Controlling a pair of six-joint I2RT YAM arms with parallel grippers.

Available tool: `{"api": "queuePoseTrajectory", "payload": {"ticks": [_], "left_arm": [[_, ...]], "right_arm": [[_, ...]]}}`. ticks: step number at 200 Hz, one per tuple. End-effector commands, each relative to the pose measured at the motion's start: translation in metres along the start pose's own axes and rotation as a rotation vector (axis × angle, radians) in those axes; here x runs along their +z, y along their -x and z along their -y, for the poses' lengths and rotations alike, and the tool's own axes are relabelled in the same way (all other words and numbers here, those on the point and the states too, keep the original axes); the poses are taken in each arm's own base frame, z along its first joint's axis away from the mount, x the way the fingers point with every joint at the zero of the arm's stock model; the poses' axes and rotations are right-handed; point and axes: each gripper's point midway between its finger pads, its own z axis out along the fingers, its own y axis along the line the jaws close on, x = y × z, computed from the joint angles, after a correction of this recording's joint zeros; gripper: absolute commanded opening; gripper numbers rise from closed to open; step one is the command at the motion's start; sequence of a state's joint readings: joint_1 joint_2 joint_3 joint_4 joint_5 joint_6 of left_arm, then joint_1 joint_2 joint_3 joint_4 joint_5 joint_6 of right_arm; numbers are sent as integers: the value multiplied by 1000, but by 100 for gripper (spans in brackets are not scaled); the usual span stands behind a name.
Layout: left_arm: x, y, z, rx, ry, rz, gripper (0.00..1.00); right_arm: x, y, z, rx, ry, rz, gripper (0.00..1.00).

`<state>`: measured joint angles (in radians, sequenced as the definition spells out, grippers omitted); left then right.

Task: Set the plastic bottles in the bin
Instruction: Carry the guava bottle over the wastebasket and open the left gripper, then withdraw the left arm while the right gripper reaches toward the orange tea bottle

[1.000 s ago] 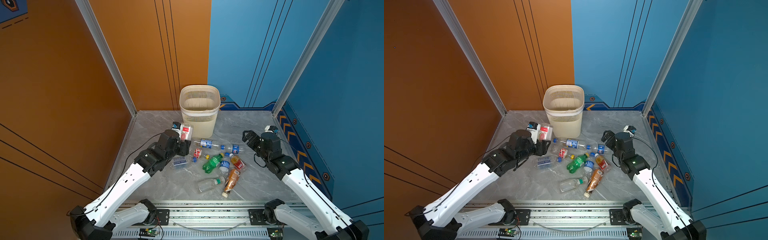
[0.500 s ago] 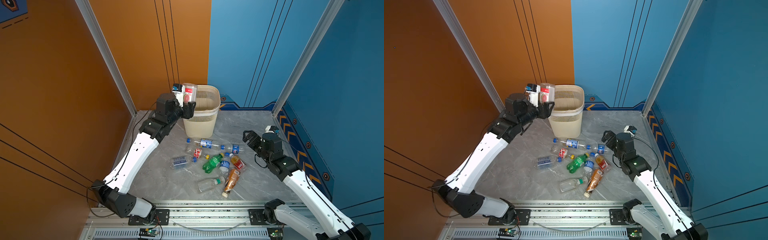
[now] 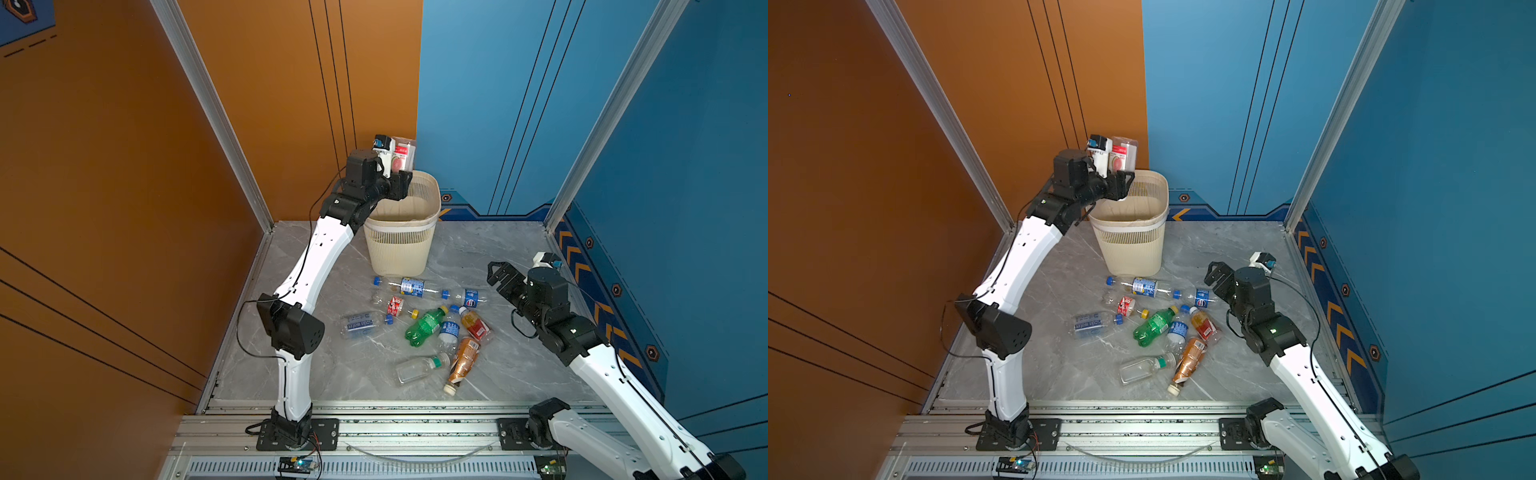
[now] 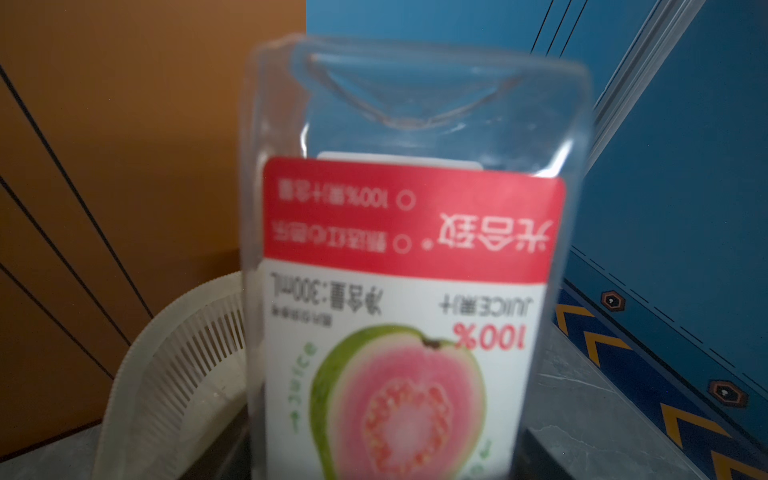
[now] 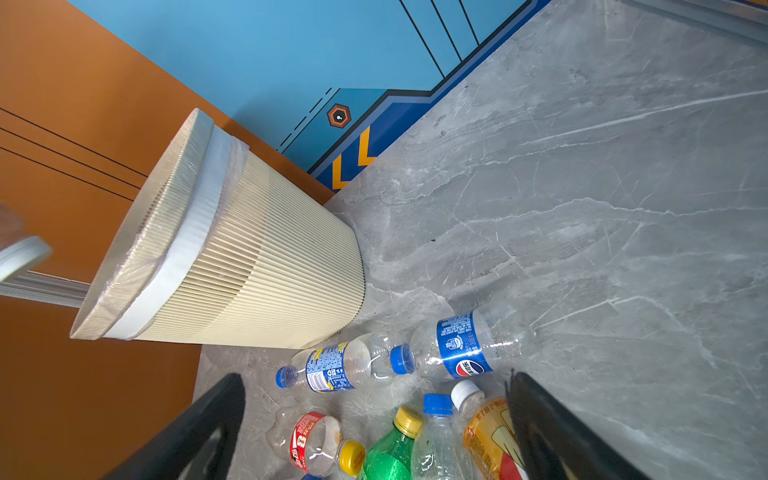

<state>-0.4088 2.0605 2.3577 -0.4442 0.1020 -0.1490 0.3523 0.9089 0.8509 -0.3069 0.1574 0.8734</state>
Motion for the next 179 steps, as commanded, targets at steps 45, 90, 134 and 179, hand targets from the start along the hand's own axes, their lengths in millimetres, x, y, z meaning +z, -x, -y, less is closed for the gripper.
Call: {"api": "queuePoseTrajectory", "payload": {"ticks": [45,90,134,179], "left_arm": [[26,-26,-7,-24,-36,-76,53],[33,-39,0,-49,-69,-108,82],[-4,-6,-4,-38,-16,-47,97],[-82,44,8,-19,-14,102,98]], "right_arm": [[-3,-5,9,8,-24,-17,99],[-3,-6,11,8,-30,-19,100],[-6,-7,17,4,-47,-20,99],[-5,-13,22,8,-59,-40,100]]}}
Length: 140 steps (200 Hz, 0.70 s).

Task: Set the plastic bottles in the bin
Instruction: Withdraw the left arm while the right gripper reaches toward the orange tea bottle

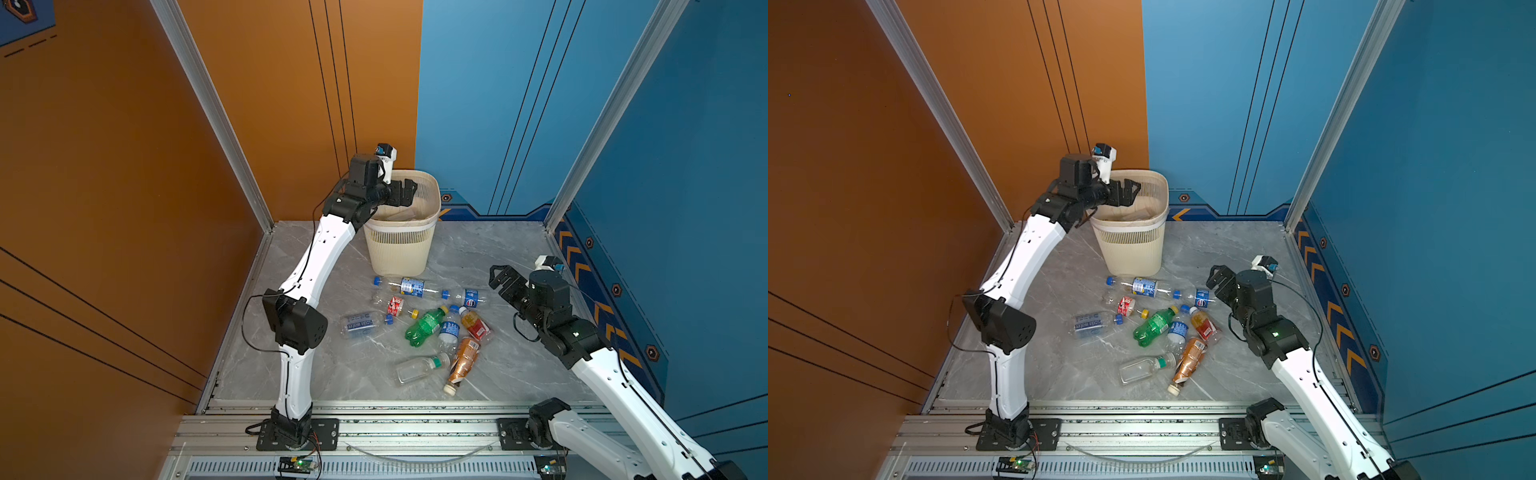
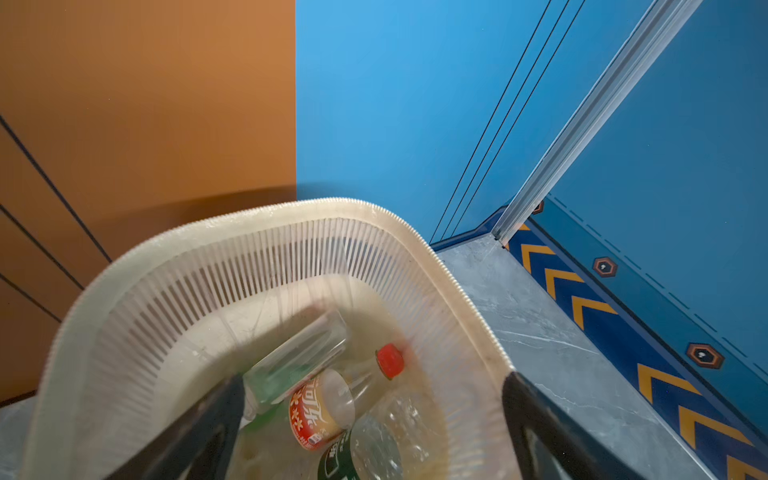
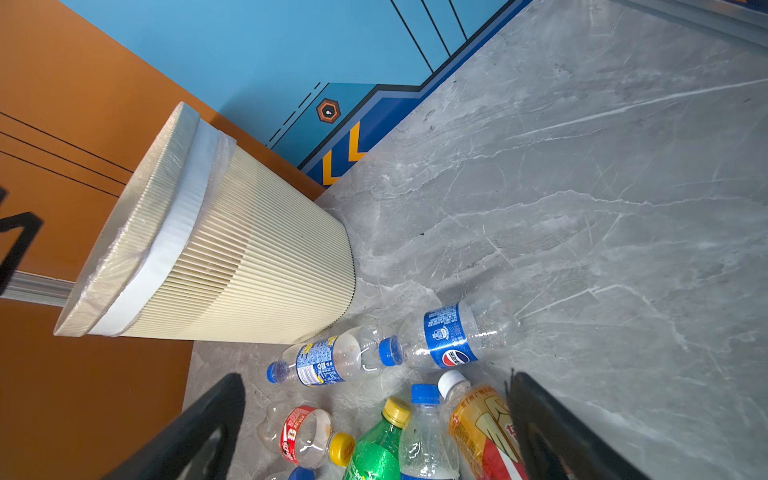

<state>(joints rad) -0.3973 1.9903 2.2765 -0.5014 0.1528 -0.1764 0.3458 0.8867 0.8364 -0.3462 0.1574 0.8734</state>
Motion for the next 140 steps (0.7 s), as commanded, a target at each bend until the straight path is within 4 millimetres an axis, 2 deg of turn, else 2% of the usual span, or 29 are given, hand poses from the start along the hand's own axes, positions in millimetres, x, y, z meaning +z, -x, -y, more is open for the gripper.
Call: {"api": "queuePoseTrajectory", "payload": {"ticks": [1,7,16,31,43,69,81,104,140], "left_arm": [[-70,54,10,22,13,177,98],[-83,54,11,21,18,199,98],[-99,45,8,11,37,214,98],[-121,6,-5,-46,89,199,98],[-135,-37,-16,-103,124,176,98],[-163,-156,-46,-241,228,43,98],[-177,-188,-54,-289,253,10,98],[-198,-224,-63,-316,303,-44,98],[-206,-240,-70,-339,330,-60,98]], "right_arm": [[-1,-8,12,10,-31,-25,100],[0,-10,14,10,-38,-30,99],[-1,-12,16,8,-44,-39,99],[-1,-16,22,4,-67,-52,100],[-2,-21,27,2,-89,-69,99],[-5,-33,37,-7,-137,-121,100],[-7,-43,43,-16,-165,-154,99],[-11,-68,50,-32,-204,-218,99],[-21,-110,57,-40,-233,-270,100]]}}
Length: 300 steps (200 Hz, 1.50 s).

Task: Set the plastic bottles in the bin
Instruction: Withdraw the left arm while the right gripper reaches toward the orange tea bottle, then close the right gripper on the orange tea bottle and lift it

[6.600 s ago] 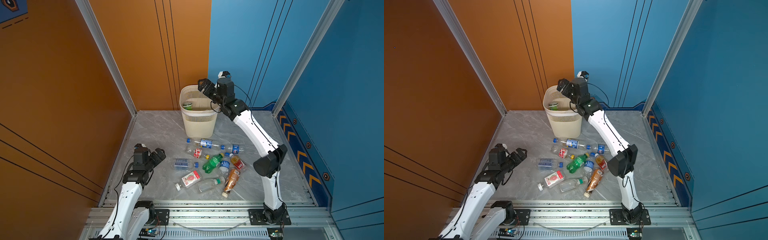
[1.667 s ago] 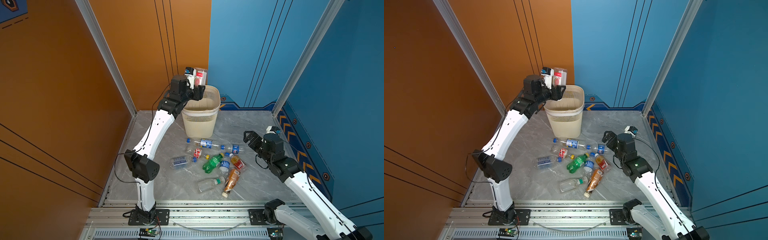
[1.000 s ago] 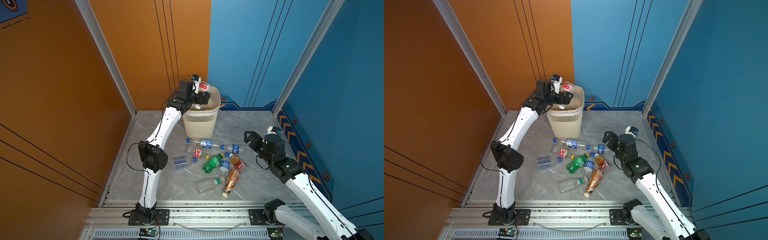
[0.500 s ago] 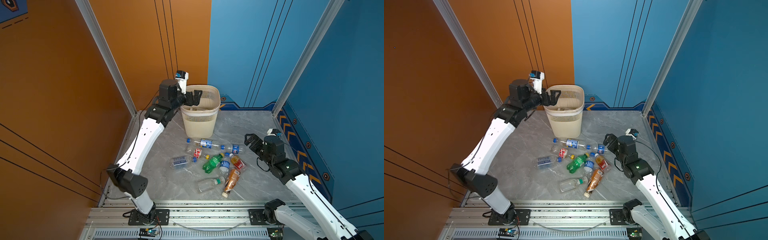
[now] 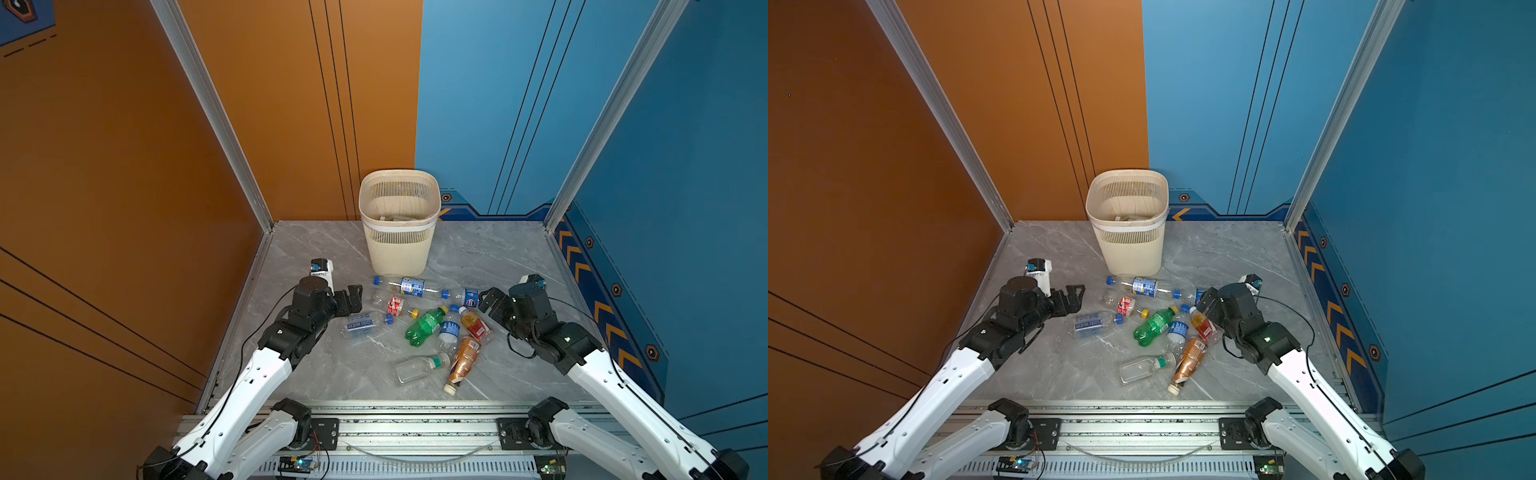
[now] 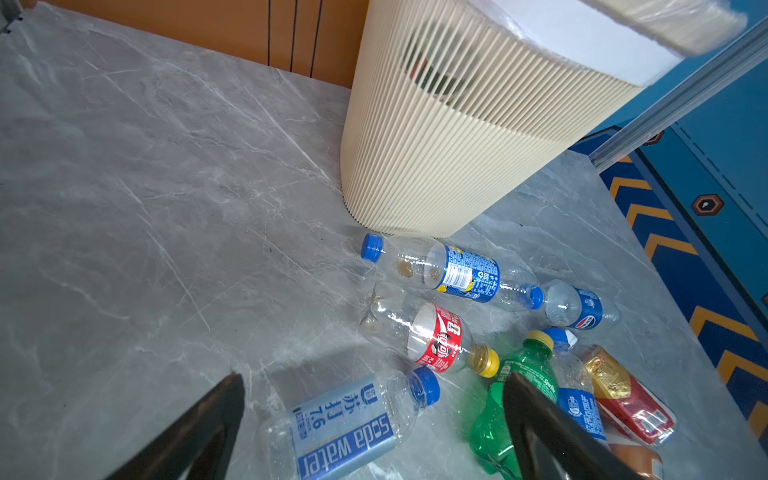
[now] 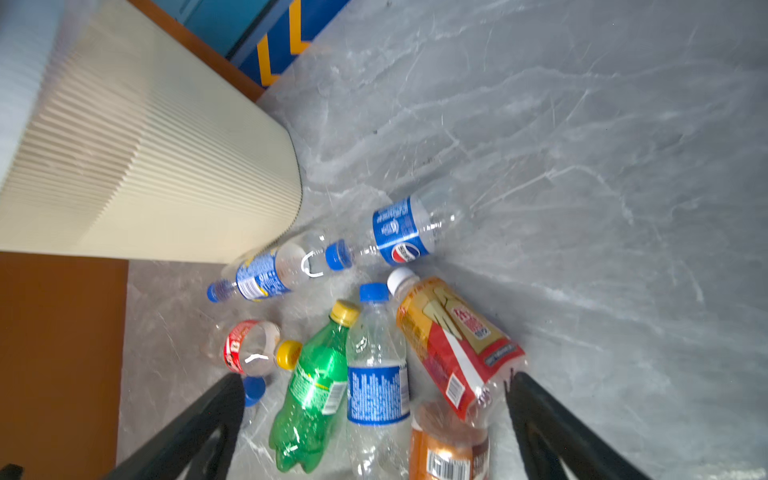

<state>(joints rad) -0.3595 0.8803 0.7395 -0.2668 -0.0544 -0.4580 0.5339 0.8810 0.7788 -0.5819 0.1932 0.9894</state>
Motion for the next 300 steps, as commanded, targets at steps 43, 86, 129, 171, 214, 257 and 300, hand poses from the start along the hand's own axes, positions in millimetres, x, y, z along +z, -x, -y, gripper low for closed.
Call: {"api": "queuePoseTrajectory", "payload": {"ticks": [43,86,129,171,214,257,300], "left_arm": [[-6,4,-15,-53,35,38,98],[-4,-4,-23,-83,37,27,98],[-8,-8,-28,-105,39,24,98],[-12,-13,-34,-116,48,22,98],[-13,-15,-39,-128,54,16,98],[-13,-17,-42,-134,59,12,98],[-14,-17,-46,-140,68,12,98]], "right_arm": [[-2,-73,38,-24,-136,-85,99],[6,-99,42,-28,-131,-106,95],[19,-114,40,-27,-140,-122,84],[32,-122,41,-15,-139,-120,80],[44,-128,39,-11,-154,-129,81],[58,-140,46,-7,-201,-153,76],[68,-146,55,4,-232,-148,68]]}}
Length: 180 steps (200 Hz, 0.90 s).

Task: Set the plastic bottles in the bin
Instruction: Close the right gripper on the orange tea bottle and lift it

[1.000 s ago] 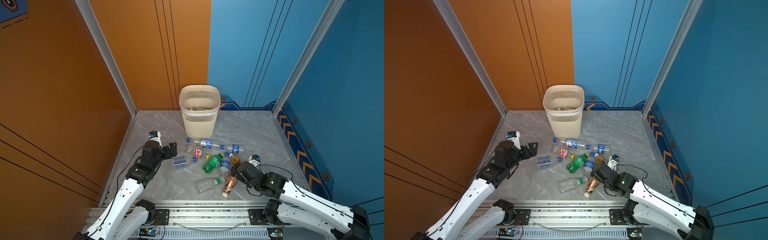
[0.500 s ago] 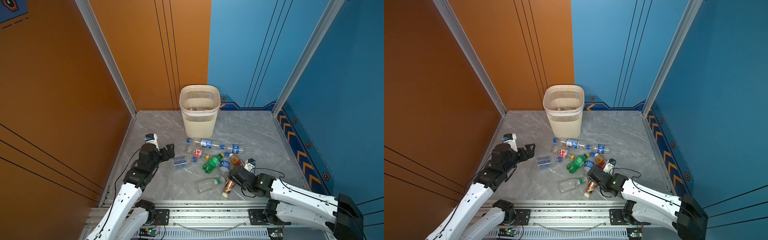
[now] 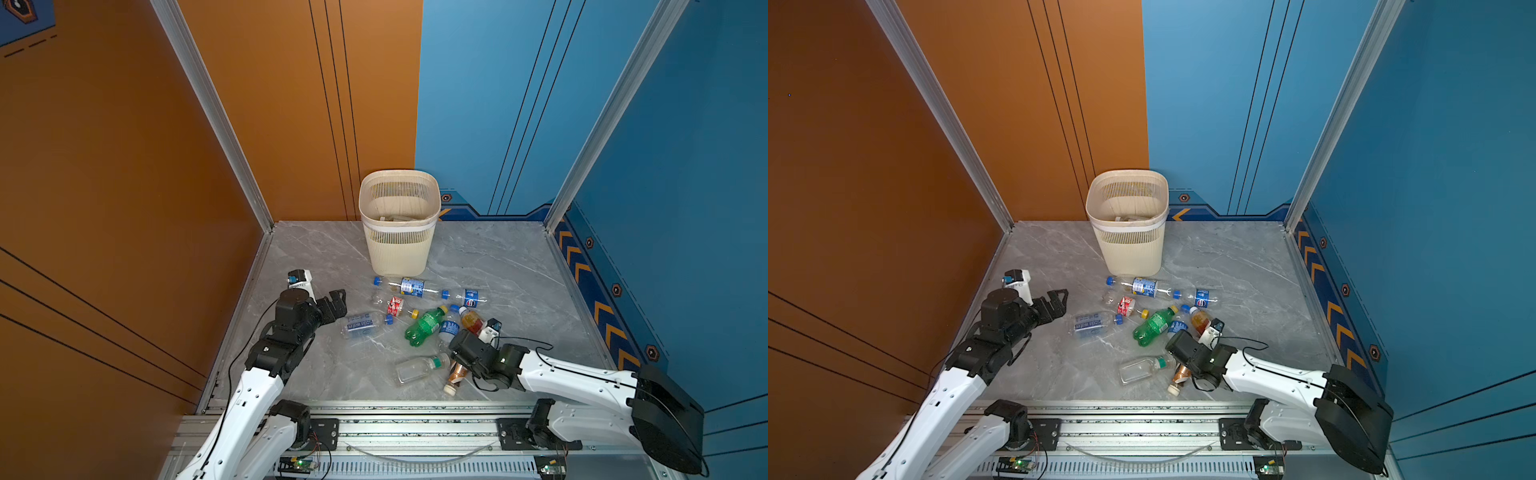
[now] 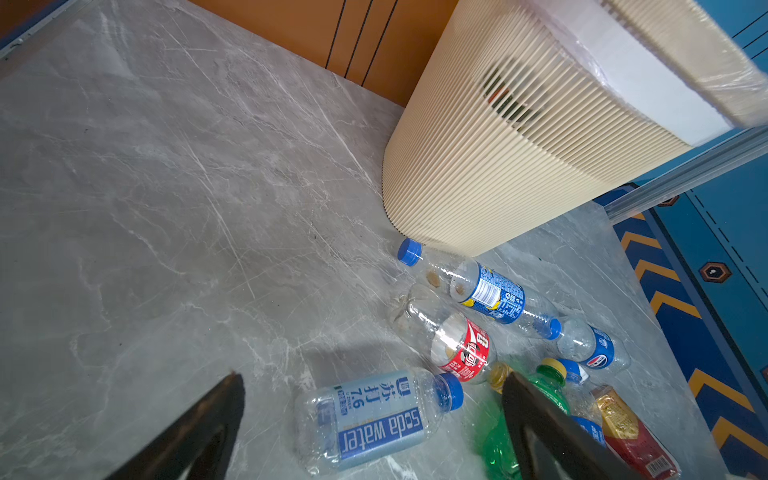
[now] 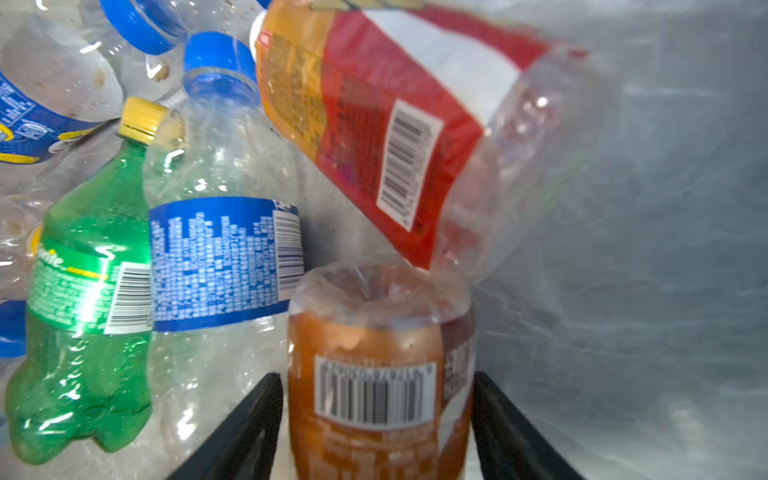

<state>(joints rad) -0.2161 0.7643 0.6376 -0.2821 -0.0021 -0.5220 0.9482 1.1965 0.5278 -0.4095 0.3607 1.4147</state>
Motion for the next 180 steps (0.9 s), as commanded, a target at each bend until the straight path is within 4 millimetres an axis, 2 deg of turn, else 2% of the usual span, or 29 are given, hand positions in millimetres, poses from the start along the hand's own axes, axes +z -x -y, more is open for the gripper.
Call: {"api": "queuePoseTrajectory", "payload": {"ticks": [1,41,73,138,161,180], "left_arm": [[-1,-7,-4,-6,2,-21,98],[-1,-8,-6,-13,4,-25,98],[0,-11,-11,-21,16,-33,98],[2,-16,-27,-80,63,-40,98],[2,-20,-30,-103,65,-50,97],[1,-21,-32,-114,64,-51,97]], "right_arm": [[7,0,5,28,-15,12,68],[10,1,3,32,-18,15,59],[-2,10,-1,10,-10,39,56],[-57,54,-23,-42,75,137,54],[-82,78,-41,-65,119,180,55],[-101,100,-64,-82,183,211,55]]}}
